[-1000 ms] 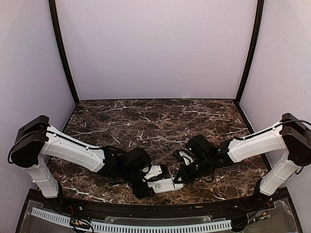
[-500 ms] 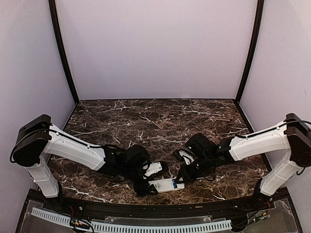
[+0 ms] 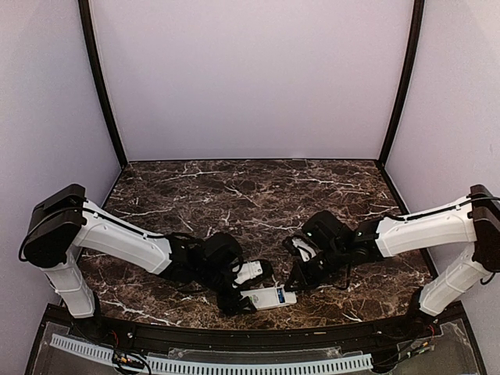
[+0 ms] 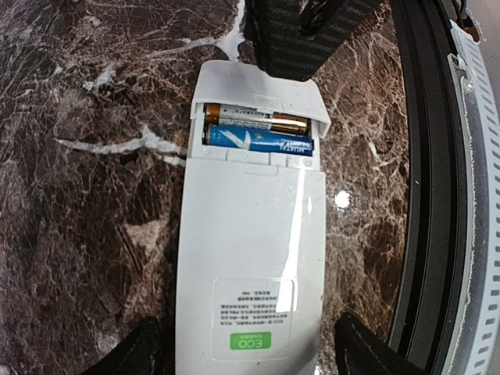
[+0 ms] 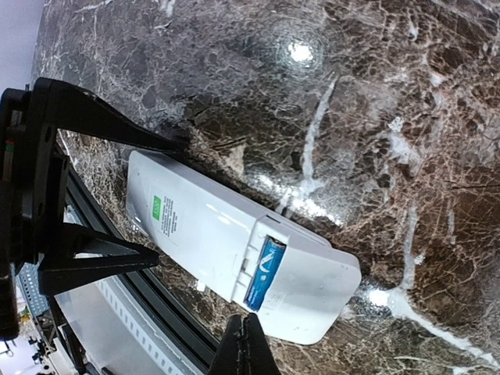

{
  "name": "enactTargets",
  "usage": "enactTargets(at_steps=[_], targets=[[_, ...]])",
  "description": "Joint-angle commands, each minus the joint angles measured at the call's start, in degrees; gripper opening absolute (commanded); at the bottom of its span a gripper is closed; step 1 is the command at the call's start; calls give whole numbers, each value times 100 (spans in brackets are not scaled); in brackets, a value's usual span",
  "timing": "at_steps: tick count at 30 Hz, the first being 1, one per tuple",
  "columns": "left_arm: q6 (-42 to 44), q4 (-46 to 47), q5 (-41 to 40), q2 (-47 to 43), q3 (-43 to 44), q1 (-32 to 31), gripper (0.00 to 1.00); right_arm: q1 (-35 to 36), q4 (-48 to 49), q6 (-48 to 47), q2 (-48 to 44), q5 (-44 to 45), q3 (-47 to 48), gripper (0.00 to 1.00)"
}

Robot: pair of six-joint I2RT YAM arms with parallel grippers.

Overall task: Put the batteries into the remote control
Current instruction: Load the battery cover onto the remote control without the battery cover.

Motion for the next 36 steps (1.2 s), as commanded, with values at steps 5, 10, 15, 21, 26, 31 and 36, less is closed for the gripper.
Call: enactTargets(at_steps=[5,10,15,21,26,31,36], targets=[[-10,-589,3,311,-126,-1,74,42,622,196,539,-95,-267,0],[-45,-590,-1,318,-129,-1,74,40,670,170,812,-104,-345,0],[-71,-572,14,284,-110,-1,74,42,565,174,765,-7,-423,0],[-197,-236,186,-43,-97,-7,72,37,443,233,625,83,-454,0],[64,-607,-98,140,-32,-1,71,44,297,99,581,-13,-149,0],[29,-623,-112,80,-106,-2,71,39,263,-24,529,-228,145,0],[-6,-548,-19,-7,-107,-1,72,40,436,-19,522,-474,234,0]])
